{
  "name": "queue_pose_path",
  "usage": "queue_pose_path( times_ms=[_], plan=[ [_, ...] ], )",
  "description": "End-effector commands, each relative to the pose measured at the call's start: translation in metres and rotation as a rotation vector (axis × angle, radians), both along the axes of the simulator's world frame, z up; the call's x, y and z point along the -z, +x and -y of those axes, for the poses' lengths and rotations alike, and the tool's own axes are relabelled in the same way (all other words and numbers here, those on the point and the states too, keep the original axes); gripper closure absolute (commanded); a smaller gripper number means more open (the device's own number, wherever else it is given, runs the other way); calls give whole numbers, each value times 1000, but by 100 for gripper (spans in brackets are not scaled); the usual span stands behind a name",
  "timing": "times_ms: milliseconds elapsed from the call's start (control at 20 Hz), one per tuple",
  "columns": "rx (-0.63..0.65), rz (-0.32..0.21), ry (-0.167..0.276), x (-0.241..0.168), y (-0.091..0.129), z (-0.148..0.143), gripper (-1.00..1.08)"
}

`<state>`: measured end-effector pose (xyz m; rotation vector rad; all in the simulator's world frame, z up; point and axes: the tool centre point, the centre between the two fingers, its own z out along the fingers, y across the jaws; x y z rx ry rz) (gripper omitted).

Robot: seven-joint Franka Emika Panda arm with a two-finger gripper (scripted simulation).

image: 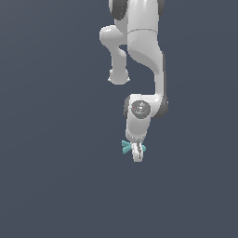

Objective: Pick up the object and move it to a goal position.

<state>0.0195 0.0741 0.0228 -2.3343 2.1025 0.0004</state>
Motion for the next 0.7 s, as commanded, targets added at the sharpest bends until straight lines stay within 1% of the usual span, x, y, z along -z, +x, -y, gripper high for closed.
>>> queue_pose_path(
  times_ms=[0, 300, 450, 650],
  plan=[
    [0, 0, 0, 0, 0, 0, 108],
    [-31, 17, 7, -15, 8, -4, 108],
    [-68, 37, 16, -33, 17, -9, 108],
    [-139, 77, 33, -68, 32, -18, 108]
  ],
)
